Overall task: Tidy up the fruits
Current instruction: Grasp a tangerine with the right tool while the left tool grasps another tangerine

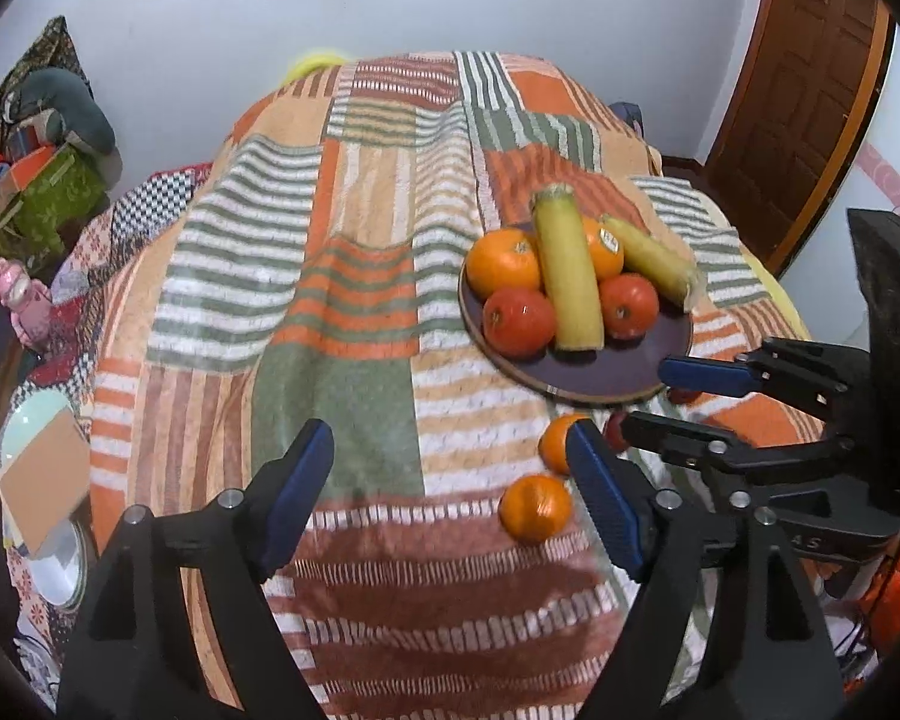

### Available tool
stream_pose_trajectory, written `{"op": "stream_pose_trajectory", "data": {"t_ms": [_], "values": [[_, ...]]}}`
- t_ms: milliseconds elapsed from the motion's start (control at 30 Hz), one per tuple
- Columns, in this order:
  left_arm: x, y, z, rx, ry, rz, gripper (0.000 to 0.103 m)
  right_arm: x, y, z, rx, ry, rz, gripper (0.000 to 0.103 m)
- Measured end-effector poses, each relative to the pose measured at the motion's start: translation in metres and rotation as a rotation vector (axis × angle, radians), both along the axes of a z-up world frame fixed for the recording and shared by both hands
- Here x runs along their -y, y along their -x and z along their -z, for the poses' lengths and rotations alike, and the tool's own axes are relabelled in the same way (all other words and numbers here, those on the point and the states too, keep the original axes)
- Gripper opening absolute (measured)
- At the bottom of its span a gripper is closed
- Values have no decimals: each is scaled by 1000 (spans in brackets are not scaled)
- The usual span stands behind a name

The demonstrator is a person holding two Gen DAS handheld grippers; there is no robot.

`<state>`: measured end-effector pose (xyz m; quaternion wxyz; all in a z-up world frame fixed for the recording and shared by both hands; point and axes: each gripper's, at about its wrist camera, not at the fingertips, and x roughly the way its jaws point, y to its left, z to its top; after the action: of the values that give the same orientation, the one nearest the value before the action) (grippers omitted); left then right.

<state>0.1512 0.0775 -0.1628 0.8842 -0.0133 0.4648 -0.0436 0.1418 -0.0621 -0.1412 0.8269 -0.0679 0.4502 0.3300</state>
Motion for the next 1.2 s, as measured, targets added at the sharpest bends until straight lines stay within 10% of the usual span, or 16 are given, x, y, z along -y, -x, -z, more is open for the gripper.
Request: {"op": "stream_pose_trajectory", "data": {"t_ms": [633, 1200], "values": [[-14, 4, 39, -74, 62, -19, 80, -37, -7, 37, -51, 111, -81, 32], [18, -1, 56, -114, 91, 92, 80, 6, -11, 5, -11, 38, 55, 31]]}}
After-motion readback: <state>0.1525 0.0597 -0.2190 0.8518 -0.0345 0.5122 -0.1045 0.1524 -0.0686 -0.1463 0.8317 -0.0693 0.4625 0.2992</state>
